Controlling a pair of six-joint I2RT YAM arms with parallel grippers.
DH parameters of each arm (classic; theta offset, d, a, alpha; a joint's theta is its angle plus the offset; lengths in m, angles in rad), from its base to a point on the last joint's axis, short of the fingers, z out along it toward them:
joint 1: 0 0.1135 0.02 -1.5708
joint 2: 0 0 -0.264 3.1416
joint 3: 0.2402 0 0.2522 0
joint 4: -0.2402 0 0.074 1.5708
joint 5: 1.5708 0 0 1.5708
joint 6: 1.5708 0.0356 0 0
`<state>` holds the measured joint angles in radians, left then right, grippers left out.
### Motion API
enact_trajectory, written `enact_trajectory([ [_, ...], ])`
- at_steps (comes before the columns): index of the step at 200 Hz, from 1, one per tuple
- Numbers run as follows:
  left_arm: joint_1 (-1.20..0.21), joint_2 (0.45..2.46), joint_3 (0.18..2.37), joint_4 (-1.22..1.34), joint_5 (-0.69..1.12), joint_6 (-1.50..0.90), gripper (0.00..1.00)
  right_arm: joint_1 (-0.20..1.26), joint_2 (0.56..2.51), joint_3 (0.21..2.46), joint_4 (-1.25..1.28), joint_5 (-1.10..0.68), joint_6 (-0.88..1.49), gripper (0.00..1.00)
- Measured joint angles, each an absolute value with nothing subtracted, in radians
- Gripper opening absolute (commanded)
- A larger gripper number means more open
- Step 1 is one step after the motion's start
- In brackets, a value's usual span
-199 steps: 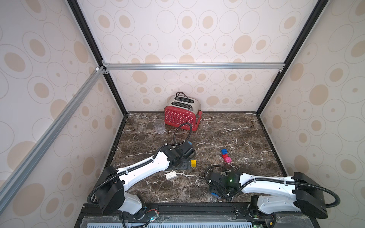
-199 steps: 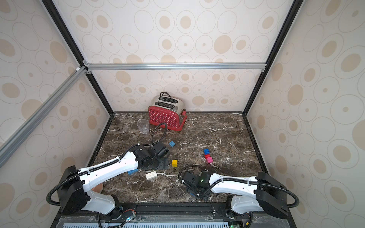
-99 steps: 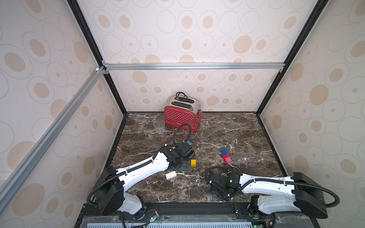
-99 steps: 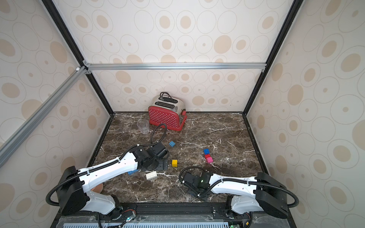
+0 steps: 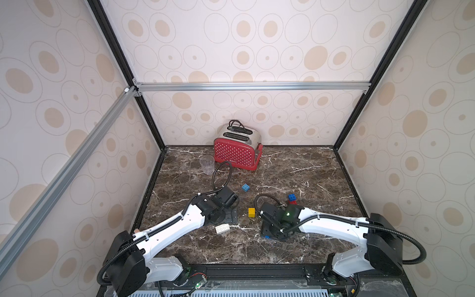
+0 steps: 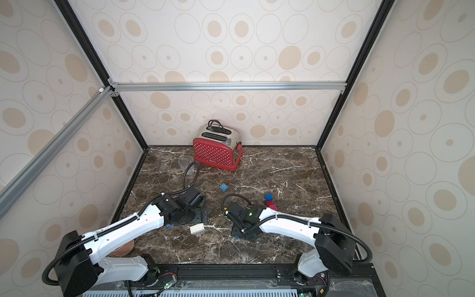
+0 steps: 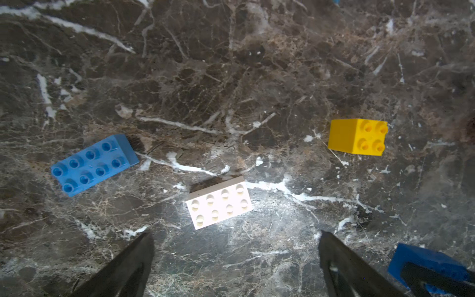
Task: Assemble a carrot with lego
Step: Assemble the lego brick with the lego brick.
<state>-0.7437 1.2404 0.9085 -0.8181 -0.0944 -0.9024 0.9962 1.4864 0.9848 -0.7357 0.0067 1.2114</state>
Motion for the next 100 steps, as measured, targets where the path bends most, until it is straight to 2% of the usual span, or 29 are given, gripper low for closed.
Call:
enact_trajectory([
  [60,-0.652,1.153,0.857,-0.784,-0.041,-0.827,0.99,0.855,1.757,1.383,-0.833,-0.064,0.907,0.60],
  [100,-0.643,1.147,0.847,-0.768,-0.017,-0.807,0.99,0.801,1.864,1.531,-0.883,-0.089,0.798,0.60],
])
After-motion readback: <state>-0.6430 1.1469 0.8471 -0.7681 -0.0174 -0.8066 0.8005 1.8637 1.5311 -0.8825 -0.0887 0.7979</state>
